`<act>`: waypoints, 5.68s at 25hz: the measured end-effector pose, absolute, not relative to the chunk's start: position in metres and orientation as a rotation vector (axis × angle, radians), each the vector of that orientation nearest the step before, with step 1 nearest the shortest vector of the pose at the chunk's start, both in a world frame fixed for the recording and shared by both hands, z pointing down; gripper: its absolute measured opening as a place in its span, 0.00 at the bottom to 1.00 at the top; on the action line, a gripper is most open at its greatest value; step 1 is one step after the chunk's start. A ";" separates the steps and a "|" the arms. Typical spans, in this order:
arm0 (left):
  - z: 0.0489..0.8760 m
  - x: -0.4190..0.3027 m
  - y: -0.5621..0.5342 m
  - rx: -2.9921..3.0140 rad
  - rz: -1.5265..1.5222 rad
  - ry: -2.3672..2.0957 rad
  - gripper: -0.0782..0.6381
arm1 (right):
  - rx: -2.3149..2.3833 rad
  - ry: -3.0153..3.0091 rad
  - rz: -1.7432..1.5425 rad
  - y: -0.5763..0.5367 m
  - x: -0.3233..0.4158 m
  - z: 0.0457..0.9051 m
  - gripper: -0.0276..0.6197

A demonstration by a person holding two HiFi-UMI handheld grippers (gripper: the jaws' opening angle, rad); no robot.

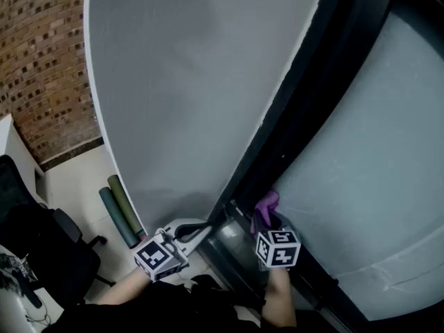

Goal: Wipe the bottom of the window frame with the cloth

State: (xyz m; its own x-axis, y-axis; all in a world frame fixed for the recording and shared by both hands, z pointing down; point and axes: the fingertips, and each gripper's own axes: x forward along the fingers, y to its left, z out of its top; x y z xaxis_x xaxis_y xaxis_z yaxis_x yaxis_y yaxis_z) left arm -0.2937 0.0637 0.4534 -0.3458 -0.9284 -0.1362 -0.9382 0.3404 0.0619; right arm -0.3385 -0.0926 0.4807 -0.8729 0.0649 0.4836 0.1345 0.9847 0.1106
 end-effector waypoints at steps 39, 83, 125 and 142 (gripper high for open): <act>0.459 -0.279 0.009 -1.970 0.216 2.386 0.11 | 0.100 -2.494 -0.174 -0.151 -0.277 0.506 0.17; 0.468 -0.195 -0.103 -2.570 0.160 1.850 0.11 | 0.906 -2.502 0.100 -0.234 -0.114 0.503 0.17; 0.484 -0.131 -0.147 -2.667 0.141 1.800 0.11 | 1.050 -2.815 1.205 -0.244 -0.047 0.510 0.16; 0.479 -0.103 -0.164 -2.692 0.111 1.727 0.11 | 1.103 -2.630 0.153 -0.276 0.010 0.509 0.16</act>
